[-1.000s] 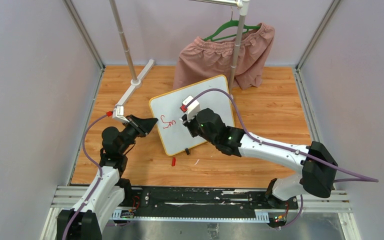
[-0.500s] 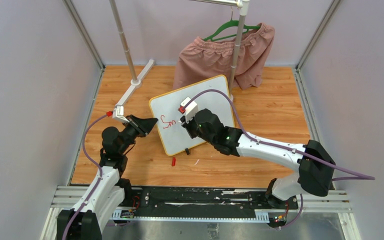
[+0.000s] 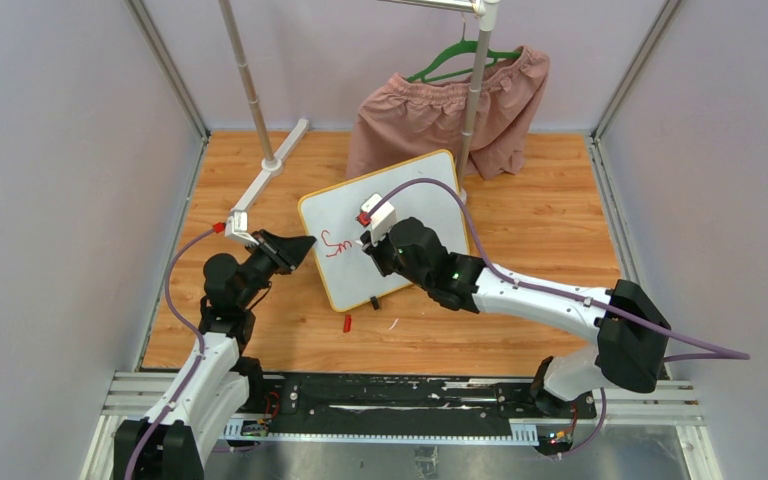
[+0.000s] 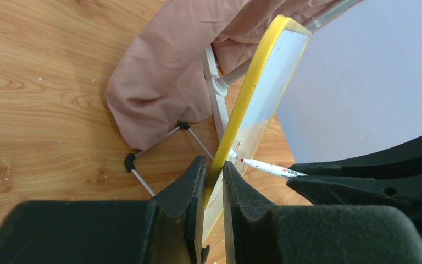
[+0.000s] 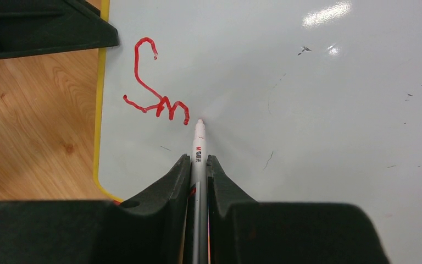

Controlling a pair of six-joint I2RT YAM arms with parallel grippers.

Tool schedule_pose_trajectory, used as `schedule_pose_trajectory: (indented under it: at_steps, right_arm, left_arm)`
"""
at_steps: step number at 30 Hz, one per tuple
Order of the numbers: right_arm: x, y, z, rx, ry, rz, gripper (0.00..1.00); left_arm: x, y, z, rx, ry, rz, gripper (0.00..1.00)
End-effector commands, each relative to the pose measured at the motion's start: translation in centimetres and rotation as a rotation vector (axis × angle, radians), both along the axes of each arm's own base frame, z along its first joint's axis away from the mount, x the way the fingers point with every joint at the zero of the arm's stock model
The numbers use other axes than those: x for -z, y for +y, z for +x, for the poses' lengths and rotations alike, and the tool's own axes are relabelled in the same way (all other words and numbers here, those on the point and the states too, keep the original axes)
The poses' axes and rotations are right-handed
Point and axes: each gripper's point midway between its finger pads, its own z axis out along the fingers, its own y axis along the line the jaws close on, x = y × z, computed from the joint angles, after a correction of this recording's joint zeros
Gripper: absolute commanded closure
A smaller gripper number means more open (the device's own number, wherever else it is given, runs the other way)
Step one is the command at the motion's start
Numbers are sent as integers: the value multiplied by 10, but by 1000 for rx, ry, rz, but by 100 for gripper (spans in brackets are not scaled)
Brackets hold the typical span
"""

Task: Write a sentence on the whiteboard

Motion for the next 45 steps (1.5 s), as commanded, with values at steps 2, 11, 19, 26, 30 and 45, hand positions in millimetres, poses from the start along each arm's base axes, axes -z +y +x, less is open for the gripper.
schedule_pose_trajectory:
  at_steps: [2,11,19,26,30,45]
  right_arm:
    - [-22,5,5,17,-35,65,100]
    - [-20,6,7,24,-34,57,100]
    - [-6,5,7,30,-14,30,100]
    - [-1,4,6,31,-3,18,100]
    - [4,2,4,30,7,13,100]
    - [15,-9,-1,45,25,-3,100]
  left_arm:
    - [-1,-2,-4,16,-12,-6,100]
    - [-1,-2,-4,16,-12,-6,100]
    - [-2,-2,-4,15,-14,-6,100]
    - [-3,-2,-4,16,-17,-6,100]
    - [-3,-1,-4,14,-16,-6,100]
    - [-3,-2,-3,15,-17,-6,100]
